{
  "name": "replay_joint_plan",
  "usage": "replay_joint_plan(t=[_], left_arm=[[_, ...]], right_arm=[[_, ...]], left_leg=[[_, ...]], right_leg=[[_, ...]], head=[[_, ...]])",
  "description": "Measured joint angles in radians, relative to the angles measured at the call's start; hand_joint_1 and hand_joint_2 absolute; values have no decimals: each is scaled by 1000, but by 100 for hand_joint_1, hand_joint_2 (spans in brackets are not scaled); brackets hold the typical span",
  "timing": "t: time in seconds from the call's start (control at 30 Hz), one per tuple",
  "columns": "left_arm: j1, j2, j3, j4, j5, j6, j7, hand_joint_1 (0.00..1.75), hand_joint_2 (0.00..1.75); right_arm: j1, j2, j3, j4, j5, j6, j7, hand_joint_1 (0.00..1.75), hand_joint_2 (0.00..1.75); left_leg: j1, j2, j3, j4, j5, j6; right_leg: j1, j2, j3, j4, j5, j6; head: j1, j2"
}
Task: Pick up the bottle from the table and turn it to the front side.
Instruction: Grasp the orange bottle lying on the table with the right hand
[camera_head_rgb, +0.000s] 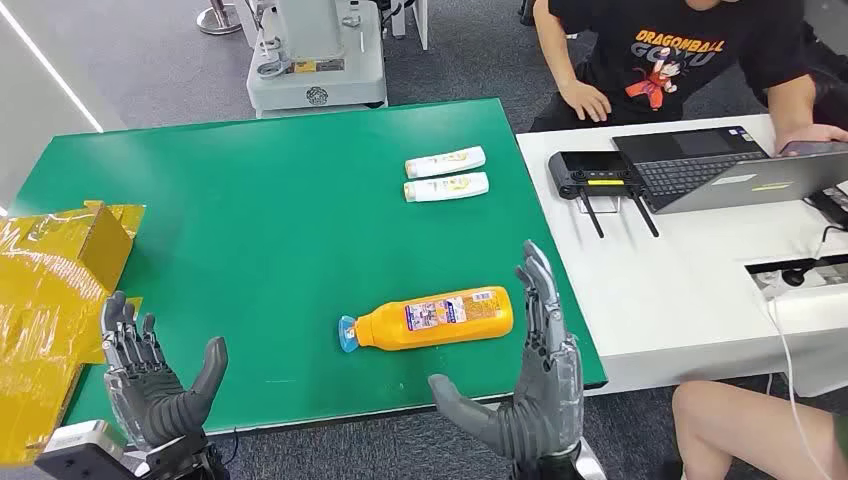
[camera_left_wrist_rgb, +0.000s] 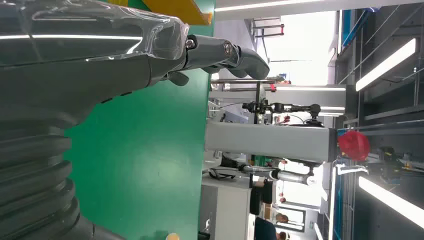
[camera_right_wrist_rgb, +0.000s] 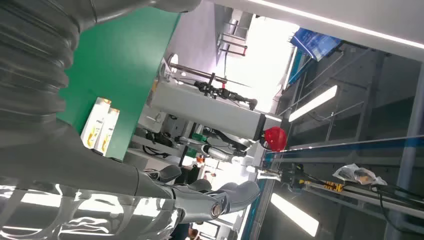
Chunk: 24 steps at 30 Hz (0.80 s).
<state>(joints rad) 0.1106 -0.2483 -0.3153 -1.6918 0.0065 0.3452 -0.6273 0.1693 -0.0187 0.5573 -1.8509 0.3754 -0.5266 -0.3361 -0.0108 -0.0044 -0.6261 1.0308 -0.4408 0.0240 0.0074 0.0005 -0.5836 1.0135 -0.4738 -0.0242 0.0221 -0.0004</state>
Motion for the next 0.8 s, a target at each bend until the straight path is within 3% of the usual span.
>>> replay_joint_plan(t=[0.13,0.27,0.37,0.5,0.63,0.8], left_arm=[[0,0,0,-1,0,-2,0,0,175],[0,0,1,-2,0,-15,5,0,175],[0,0,5,-2,0,-30,6,0,175],[1,0,17,-2,6,-59,9,0,175],[-3,1,25,-2,13,-90,20,0,175],[-30,2,28,7,25,-114,24,0,175]], right_arm=[[0,0,0,5,-9,3,25,0,175],[0,-6,-1,9,40,50,109,0,175],[0,-27,-15,9,139,134,211,0,175],[-2,-68,-87,7,267,334,410,0,175],[-26,-141,-199,26,253,485,522,0,175],[-56,-298,-333,76,199,623,545,0,175]], left_leg=[[0,0,0,0,0,0],[0,0,0,0,0,0],[0,0,0,0,0,0],[0,0,0,0,0,0],[-1,0,0,1,0,0],[-2,-1,0,1,1,1]], right_leg=[[0,0,0,0,0,0],[0,0,0,0,0,0],[0,0,0,0,0,0],[0,0,0,0,0,0],[-1,0,0,-1,1,1],[-2,-2,1,-1,2,3]], head=[[0,0],[0,0],[0,0],[0,0],[0,0],[0,0]])
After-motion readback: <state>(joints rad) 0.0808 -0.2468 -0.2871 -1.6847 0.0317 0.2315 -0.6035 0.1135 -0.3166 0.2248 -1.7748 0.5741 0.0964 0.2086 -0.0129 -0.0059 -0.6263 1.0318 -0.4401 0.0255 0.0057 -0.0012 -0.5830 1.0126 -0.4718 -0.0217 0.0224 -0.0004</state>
